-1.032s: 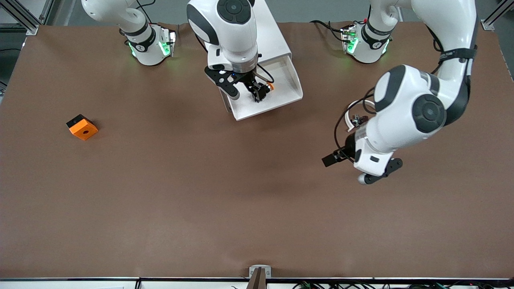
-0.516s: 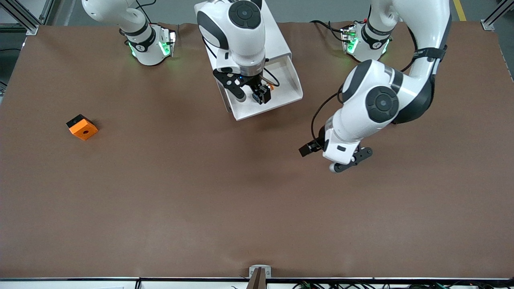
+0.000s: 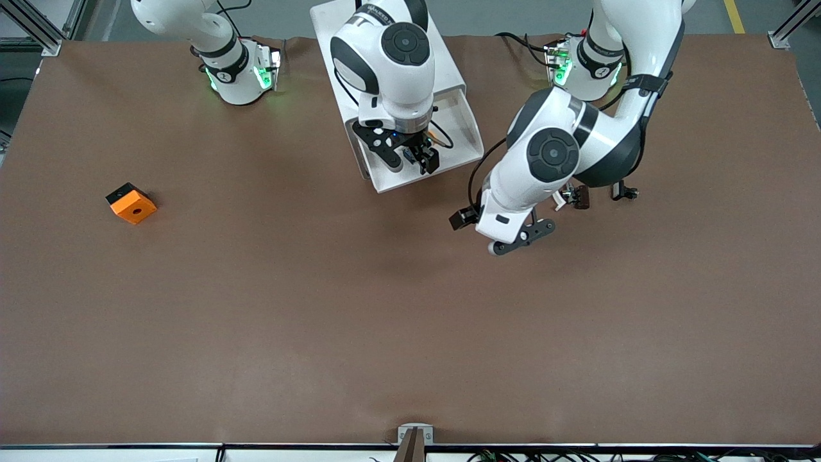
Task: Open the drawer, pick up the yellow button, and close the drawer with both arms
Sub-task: 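Lift the button with the right gripper while the left gripper reaches the drawer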
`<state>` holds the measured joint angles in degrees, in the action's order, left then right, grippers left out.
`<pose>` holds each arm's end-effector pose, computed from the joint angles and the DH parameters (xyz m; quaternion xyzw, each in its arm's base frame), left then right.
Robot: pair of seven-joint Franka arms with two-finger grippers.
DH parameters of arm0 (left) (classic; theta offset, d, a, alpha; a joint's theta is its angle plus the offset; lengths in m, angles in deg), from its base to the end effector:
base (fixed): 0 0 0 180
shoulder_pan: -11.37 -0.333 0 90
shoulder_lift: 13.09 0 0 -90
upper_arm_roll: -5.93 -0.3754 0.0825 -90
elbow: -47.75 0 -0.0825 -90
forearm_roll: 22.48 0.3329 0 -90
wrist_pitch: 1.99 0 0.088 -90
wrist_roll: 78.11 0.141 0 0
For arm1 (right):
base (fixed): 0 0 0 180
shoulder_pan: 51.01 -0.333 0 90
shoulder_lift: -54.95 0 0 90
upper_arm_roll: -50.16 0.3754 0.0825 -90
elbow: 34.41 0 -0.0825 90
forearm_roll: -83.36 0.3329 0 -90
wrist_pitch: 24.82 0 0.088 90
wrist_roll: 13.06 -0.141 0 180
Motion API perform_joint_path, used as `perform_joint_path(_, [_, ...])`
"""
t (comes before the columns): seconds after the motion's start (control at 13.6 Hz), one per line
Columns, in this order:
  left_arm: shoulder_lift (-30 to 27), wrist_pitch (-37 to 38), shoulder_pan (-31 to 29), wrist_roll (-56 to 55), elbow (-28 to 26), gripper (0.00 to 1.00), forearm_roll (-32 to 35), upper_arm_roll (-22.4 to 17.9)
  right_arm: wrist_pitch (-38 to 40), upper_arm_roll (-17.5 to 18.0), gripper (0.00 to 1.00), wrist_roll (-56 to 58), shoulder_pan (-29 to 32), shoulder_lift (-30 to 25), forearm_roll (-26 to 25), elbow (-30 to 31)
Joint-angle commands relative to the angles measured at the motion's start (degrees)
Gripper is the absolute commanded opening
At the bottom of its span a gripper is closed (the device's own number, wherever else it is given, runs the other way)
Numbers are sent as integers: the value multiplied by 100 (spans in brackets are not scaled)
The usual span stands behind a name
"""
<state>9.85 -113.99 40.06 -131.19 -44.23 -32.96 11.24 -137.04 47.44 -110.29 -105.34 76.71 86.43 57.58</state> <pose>0.5256 -0.3658 0.4388 0.9734 0.2036 -0.0882 0.0567 0.3888 0.5058 0.4495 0.9181 -0.3958 -0.0188 0.0083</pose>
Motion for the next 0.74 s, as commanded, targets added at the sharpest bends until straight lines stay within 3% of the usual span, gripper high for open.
perform_joint_path(0.0, [-158,-86,75,25,-215,100,108,41,52,-71,100,-94,-140,29,-70,-93])
perform_joint_path(0.37, [-149,-24,163,8,-250,100,116,84,34,-71,100,-24,-158,82,-78,-93])
perform_joint_path(0.59, [-114,-24,128,8,-250,100,108,84,43,-71,55,29,-175,82,-78,-102])
perform_joint_path(0.66, [-114,-24,101,8,-250,100,108,84,43,-62,30,20,-175,82,-70,-102])
